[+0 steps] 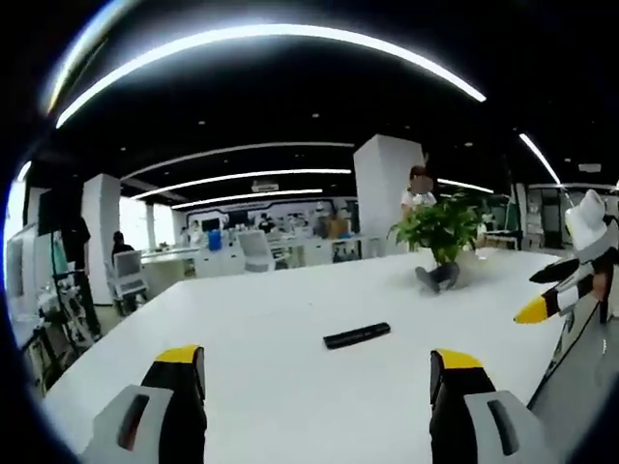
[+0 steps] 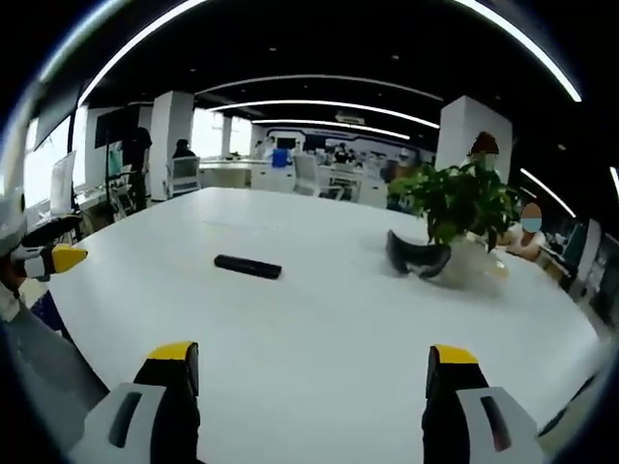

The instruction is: Press the specified remote control buttons in sequence, fully releasing each button before pressing the next.

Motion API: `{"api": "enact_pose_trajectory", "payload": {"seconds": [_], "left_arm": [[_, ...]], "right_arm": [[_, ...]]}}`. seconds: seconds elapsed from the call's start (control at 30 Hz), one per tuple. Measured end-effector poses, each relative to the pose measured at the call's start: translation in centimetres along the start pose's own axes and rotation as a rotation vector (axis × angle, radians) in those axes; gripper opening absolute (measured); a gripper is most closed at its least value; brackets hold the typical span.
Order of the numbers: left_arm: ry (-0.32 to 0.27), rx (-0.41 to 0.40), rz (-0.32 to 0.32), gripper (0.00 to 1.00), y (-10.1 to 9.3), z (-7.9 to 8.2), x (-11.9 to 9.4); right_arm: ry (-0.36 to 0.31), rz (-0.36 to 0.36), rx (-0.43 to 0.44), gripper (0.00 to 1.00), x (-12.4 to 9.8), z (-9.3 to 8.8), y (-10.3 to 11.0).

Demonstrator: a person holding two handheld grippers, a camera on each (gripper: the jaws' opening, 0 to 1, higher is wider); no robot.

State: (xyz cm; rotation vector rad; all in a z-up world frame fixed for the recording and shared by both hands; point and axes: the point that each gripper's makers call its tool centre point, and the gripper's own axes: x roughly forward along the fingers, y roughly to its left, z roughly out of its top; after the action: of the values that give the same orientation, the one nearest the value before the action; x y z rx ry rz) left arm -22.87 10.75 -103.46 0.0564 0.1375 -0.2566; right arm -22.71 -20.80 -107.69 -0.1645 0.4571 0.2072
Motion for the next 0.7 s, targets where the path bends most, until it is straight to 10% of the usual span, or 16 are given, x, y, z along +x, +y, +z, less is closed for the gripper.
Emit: {"api": "enact_pose_trajectory", "payload": {"seconds": [0.7], "left_arm": [[0.018,0.031,0.069,1.00,1.2,-0.2,-0.5]], "right_arm": [[0.027,0.013,-0.030,0.98,0.2,-0.5,0.4]]}}
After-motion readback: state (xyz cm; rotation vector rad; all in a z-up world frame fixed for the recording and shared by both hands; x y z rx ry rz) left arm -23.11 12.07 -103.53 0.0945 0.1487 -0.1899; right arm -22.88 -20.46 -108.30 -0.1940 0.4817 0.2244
